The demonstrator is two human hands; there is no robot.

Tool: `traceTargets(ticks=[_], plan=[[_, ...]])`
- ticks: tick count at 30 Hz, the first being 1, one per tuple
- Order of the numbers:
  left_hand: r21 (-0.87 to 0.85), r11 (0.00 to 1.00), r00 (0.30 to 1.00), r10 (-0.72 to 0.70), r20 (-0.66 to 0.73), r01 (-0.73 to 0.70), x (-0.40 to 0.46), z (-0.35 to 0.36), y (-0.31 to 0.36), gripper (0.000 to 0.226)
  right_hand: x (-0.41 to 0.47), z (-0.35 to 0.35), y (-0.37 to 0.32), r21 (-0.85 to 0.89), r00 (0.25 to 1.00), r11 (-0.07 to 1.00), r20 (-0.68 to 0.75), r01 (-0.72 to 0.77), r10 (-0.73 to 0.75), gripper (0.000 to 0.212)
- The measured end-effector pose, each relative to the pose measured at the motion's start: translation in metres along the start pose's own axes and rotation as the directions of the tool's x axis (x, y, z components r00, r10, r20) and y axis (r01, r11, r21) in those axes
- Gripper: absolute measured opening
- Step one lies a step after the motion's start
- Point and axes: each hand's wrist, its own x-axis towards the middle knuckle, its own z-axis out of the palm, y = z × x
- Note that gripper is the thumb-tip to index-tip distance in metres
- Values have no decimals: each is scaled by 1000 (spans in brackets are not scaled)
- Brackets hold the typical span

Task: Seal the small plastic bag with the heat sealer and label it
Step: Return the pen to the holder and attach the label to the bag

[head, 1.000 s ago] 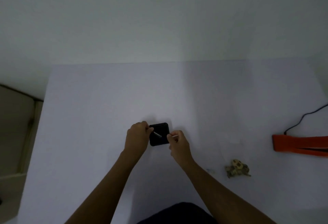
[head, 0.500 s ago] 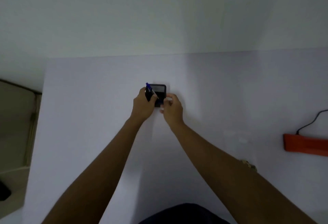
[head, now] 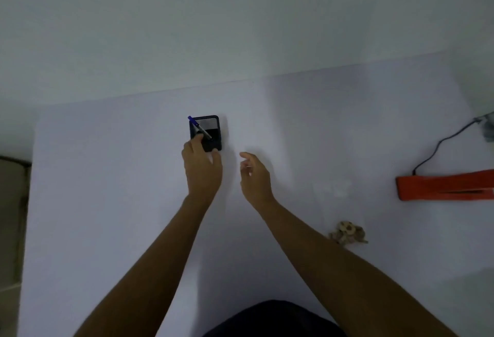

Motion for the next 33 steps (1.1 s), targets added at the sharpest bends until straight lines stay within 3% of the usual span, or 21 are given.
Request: traceTargets(ticks=[2, 6, 9, 14, 20, 26, 33], plan=[[-46, 998, 996, 54, 67, -51, -35, 20, 7, 42, -27, -21, 21, -46, 997, 999, -81, -5, 1, 30], [-118, 993, 938, 47, 343, -6, -109, 63, 18, 23, -84, -69, 73, -119, 970, 990, -238, -81, 50, 33], [-67, 997, 864, 70, 499, -42, -153, 96, 17, 7, -121, -104, 110, -113, 953, 979, -271, -169, 133, 37], [-6, 986, 739, 127, 662, -164, -198, 133, 21, 2, -167, -139, 157, -109, 938, 961, -267, -256, 220, 39], [99, 957, 702, 129, 701, -274, -216, 160, 22, 17, -184, -154, 183, -114, 938, 961, -271, -253, 215, 48], [232, 876, 724, 173, 668, -423, -227, 173, 22, 44, -185, -157, 190, -109, 954, 970, -236, -216, 186, 49], [212, 895, 741, 171, 649, -393, -228, 173, 25, 27, -184, -157, 196, -108, 960, 974, -221, -200, 172, 52]])
